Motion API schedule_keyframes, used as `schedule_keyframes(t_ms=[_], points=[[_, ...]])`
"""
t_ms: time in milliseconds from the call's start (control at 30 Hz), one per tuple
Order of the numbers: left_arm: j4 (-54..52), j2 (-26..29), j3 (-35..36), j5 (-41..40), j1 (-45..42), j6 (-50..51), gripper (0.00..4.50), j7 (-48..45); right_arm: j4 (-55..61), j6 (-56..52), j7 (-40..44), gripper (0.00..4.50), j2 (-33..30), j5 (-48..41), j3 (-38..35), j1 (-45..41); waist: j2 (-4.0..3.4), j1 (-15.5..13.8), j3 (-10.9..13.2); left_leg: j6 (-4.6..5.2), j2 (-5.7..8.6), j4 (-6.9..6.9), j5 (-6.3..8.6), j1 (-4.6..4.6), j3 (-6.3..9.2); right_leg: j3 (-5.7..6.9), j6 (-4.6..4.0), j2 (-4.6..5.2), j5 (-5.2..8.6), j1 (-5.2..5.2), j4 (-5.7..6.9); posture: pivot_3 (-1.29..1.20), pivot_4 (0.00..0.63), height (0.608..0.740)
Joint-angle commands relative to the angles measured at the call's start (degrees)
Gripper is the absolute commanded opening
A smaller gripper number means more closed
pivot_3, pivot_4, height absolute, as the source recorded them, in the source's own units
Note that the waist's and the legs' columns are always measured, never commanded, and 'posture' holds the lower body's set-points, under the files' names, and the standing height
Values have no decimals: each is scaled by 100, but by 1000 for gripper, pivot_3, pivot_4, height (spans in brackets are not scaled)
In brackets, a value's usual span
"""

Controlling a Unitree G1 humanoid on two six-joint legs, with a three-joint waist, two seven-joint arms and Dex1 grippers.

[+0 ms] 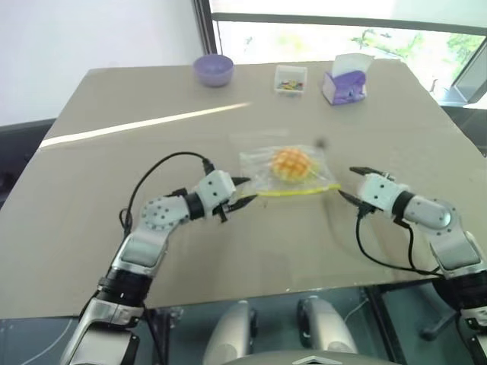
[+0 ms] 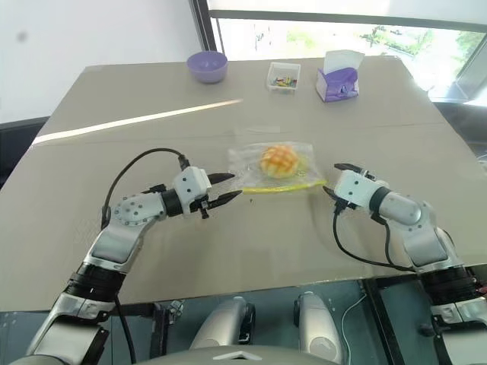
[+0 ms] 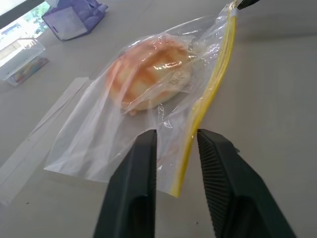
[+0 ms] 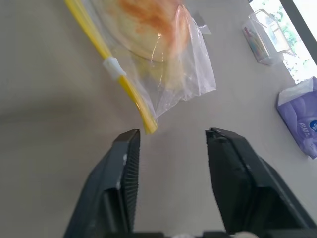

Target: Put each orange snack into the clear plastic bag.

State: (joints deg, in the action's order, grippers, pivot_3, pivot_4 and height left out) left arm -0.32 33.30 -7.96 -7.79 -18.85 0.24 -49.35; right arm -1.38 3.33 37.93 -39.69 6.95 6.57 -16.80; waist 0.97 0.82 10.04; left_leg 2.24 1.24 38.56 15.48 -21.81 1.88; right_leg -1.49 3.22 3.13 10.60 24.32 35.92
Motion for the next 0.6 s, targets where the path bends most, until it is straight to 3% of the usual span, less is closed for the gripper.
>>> schedule_keyframes(t_ms=[33, 133, 233, 367, 600], points=[[-912, 432, 604, -877, 484, 808, 3445, -408, 522, -300, 277, 4458, -314, -501, -633, 395, -1, -4, 0, 0, 0, 0, 0, 0, 0, 0, -1, 0, 0, 0, 1, 0, 150, 740], [-1489, 756, 1259, -1806, 971, 1798, 4419, -511, 972, -718, 592, 4500, -511, -1213, -1259, 907, -1, -6, 0, 0, -5, -4, 1, -10, 1, -1, -1, 3, 0, 7, -1, 0, 150, 740], [-1769, 1026, 1987, -2629, 1281, 2466, 4419, -596, 1490, -1169, 722, 4500, -517, -1982, -1909, 1256, 0, -12, 1, 3, -7, -7, 3, -18, 1, 0, -1, 5, 1, 14, -8, 0, 150, 740], [-1908, 1349, 2647, -3081, 1618, 2998, 4419, -616, 2360, -1925, 1086, 4500, -714, -2890, -2677, 1952, -1, -19, 0, 5, -9, -8, 4, -13, 3, 4, 0, 6, 3, 10, -5, 0, 150, 740], [-1924, 1561, 2912, -3259, 1852, 3215, 4419, -738, 2882, -2538, 1193, 4500, -872, -3406, -3073, 2355, 0, -20, 0, 5, -11, 2, 4, 6, -4, 2, 0, 2, 29, -13, -9, 0, 150, 740]])
